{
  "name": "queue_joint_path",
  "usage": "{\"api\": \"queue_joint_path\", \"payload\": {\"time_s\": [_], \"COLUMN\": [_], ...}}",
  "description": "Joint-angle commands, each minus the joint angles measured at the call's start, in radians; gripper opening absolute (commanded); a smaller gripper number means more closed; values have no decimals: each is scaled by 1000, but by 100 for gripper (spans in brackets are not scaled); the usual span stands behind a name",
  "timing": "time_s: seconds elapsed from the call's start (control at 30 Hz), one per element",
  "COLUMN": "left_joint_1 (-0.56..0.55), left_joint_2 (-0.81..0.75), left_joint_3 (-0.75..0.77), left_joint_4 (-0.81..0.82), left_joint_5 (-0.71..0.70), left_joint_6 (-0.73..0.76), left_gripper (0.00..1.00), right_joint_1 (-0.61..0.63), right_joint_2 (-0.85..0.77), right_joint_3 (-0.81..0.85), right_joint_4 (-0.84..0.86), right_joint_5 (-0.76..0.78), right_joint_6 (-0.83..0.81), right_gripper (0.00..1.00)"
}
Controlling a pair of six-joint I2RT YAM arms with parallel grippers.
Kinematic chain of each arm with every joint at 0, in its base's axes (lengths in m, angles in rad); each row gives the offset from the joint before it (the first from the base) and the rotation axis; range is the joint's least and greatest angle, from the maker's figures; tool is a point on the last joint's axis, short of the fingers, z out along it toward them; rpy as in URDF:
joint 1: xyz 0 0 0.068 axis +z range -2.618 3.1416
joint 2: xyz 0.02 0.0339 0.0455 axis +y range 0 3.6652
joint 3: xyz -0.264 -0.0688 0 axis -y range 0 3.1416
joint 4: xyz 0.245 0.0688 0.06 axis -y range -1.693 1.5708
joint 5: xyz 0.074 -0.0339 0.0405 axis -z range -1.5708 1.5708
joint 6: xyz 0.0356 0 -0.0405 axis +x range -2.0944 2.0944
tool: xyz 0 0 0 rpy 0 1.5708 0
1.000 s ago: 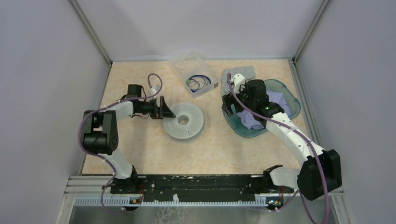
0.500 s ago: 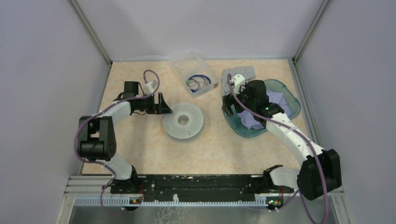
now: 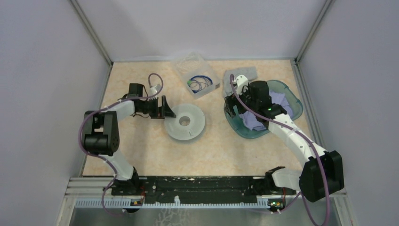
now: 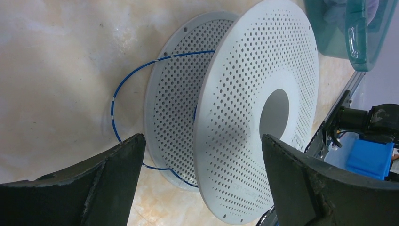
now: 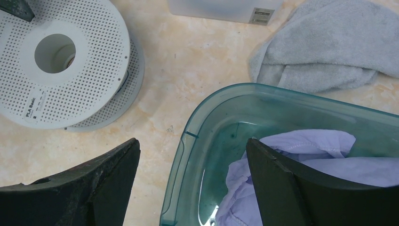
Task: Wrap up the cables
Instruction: Adjust the cable on the cable reel.
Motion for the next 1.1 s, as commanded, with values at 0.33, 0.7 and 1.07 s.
{"api": "queue_joint_path", "payload": {"time_s": [0.33,0.7,1.07], "left_joint_1": [-8,-7,-16], "left_joint_2": [-125,-1,29], "left_joint_3": [-28,34,35], "left_joint_4": [64,-10,-25], "left_joint_5": [-112,-90,-18], "left_joint_6": [44,15,21], "left_gripper": [100,100,99], "right_joint_1": [-14,-20,-23], "right_joint_2": [-10,-13,-3], "right_joint_3": [1,0,-2], "right_joint_4": [49,50,54], "right_joint_5": [-15,-16,-15], "right_joint_6": [2,2,2], "right_gripper": [83,83,83]}}
